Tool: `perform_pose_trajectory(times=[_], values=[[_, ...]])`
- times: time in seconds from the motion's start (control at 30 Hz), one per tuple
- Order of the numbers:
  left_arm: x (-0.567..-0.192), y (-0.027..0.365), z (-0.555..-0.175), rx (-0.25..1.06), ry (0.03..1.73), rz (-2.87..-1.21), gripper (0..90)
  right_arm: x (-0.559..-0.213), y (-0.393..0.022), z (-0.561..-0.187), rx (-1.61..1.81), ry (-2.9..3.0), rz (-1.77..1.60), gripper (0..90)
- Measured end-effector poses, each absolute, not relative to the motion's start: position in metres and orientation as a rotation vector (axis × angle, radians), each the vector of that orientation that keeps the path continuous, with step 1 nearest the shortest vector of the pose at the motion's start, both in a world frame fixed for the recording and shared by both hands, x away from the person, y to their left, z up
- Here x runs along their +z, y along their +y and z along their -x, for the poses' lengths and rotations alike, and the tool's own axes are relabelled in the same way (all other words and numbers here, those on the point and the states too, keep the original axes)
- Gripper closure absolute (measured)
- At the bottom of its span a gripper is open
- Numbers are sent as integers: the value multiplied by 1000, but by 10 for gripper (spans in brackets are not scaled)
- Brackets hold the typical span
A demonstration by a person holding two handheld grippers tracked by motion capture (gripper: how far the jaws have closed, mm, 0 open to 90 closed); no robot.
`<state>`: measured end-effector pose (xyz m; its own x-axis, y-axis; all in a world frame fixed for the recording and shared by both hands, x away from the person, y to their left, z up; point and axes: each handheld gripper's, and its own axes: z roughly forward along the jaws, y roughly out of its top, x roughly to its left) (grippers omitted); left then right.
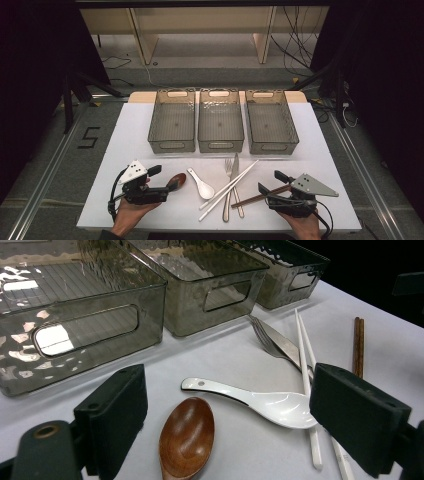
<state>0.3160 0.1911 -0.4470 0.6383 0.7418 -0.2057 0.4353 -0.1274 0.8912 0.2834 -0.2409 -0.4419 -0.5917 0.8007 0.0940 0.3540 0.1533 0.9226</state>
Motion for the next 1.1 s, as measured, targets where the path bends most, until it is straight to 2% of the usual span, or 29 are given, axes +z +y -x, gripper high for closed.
perform_pose_trajectory(times=[1.1], values=[[-450,187,-319,312,968,-1801,153,-432,-239,-286,1251,2182,-961,305]])
